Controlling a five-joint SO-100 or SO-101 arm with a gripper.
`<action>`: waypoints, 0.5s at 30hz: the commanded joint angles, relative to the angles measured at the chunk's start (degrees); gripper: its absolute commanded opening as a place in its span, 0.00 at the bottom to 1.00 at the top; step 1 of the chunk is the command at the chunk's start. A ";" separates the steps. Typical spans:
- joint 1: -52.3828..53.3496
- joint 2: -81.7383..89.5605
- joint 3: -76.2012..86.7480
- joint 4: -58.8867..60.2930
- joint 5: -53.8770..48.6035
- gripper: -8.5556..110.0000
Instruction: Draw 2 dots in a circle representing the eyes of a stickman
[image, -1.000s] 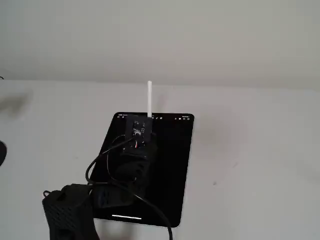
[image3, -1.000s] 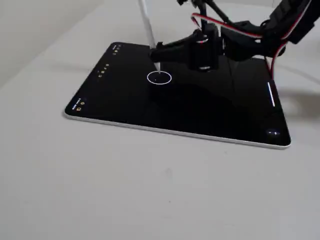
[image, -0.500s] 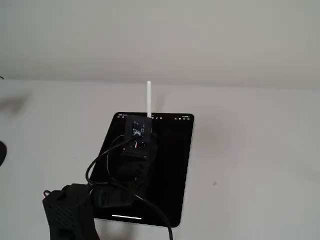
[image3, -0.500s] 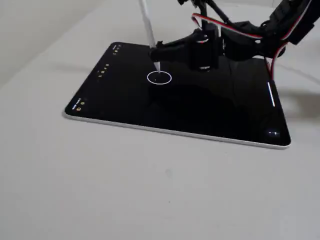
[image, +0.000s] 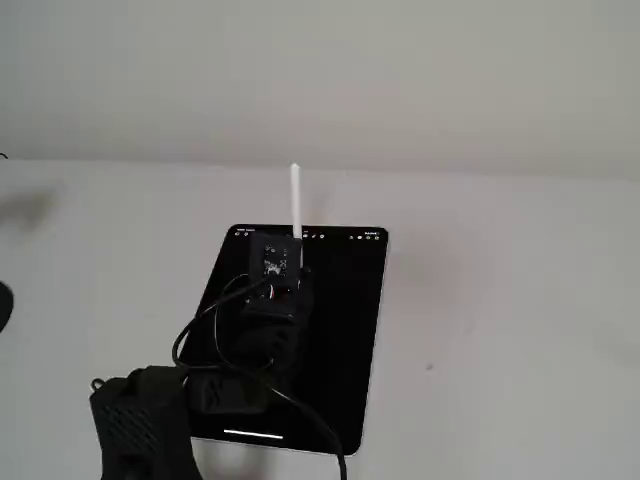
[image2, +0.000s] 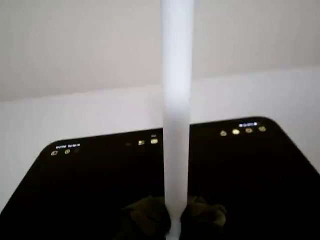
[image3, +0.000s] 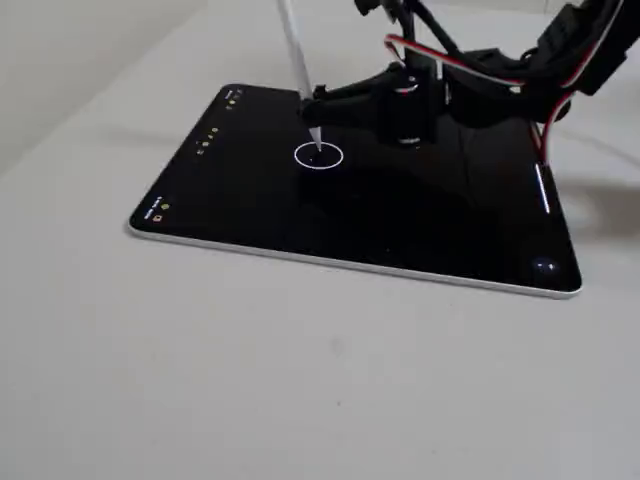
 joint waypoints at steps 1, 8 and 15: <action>-0.88 0.53 -0.44 -1.32 -0.44 0.07; 1.14 4.31 -0.70 -3.08 7.82 0.07; 6.59 18.19 -0.53 4.48 26.19 0.07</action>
